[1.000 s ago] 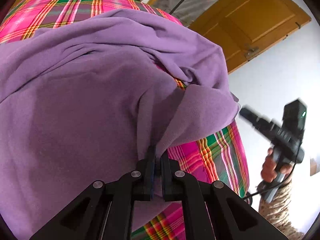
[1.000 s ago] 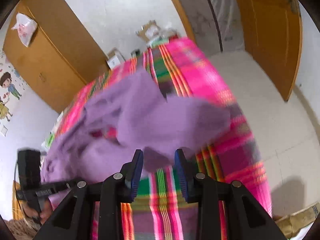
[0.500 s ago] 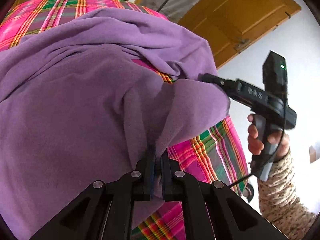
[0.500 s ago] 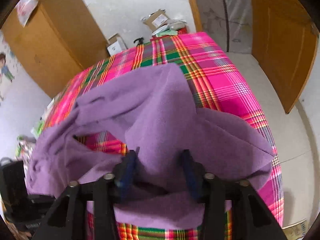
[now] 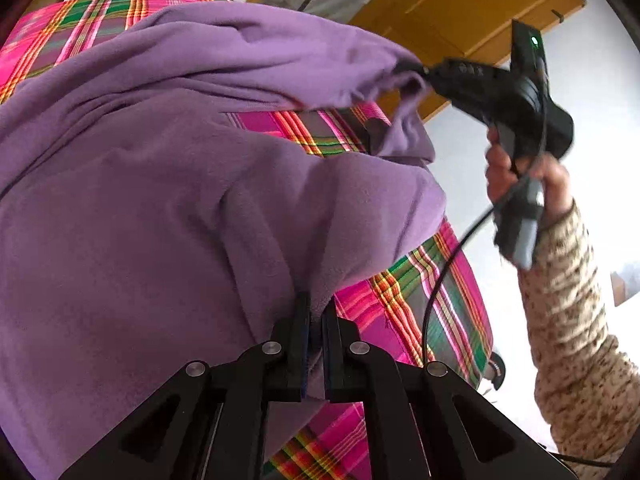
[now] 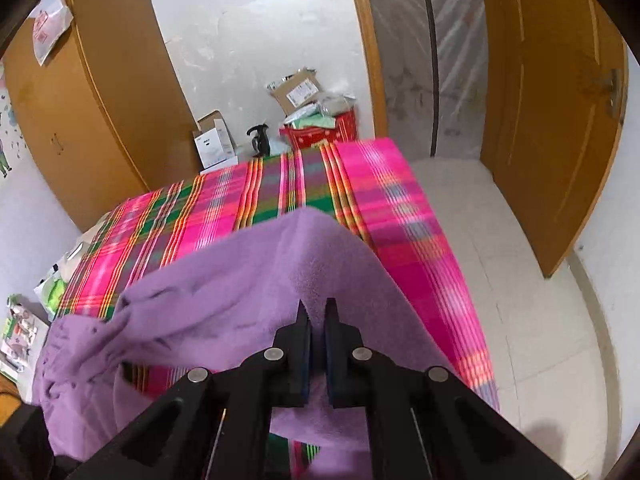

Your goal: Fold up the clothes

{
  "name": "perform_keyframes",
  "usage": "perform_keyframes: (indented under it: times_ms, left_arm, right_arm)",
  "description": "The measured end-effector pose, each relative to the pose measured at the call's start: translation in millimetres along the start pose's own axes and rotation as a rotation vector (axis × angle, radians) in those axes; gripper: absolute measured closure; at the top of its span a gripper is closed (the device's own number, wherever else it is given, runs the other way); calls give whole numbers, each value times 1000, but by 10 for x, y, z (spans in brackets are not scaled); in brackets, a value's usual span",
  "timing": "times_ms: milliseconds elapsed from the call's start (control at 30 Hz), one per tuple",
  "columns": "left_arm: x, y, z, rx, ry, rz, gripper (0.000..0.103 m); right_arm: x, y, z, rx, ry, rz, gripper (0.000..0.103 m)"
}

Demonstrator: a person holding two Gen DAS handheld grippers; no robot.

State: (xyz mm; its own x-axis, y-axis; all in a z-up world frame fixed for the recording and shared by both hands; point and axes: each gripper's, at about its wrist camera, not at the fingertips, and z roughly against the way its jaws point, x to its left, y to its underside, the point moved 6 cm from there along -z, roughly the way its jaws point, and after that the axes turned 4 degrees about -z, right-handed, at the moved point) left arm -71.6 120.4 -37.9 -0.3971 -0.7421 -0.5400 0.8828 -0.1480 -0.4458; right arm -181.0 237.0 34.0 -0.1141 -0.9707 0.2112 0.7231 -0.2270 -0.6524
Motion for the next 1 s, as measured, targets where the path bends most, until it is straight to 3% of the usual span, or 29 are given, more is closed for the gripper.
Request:
perform_keyframes:
  times_ms: [400,600,733,800,1000]
  left_arm:
    - [80,11,34,11,27,15,98]
    - [94,43,52,6,44,41,98]
    - [106,37,138,-7,37,63,97]
    - [95,25,209,-18,33,56,95]
    - [71,151,466,-70,28,57,93]
  right_arm:
    - [9,-415,-668,22,71,56,98]
    - [9,-384,-876,76,124,80,97]
    - [-71,-352,-743,94,124,42,89]
    - [-136,-330,-564,70,106,11,77]
    - [-286,-61,71,22,47,-90,69]
